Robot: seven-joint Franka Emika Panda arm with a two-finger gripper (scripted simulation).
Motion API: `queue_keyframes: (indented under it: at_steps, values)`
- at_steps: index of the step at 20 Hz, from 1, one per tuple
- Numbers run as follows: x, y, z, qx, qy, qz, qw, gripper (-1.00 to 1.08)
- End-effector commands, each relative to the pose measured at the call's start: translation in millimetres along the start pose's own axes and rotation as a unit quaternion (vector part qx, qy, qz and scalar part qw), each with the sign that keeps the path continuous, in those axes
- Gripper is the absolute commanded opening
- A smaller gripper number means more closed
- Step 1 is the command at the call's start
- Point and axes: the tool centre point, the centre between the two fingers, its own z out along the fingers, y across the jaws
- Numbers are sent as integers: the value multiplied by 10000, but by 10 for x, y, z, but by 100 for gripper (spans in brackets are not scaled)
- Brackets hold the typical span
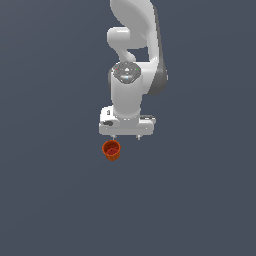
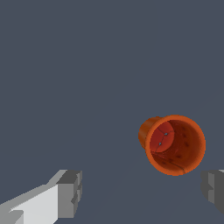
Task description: Pick up the object and move it to a goal position.
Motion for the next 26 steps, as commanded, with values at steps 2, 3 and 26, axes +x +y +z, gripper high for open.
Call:
queue_keyframes:
  at_steps: [2, 3, 26]
  values:
    - [1, -2, -4, 0, 1, -6, 10000, 28]
    - [5, -11, -18, 0, 6, -25, 10000, 28]
    - [-23, 82, 207, -275, 261, 833, 9958, 28]
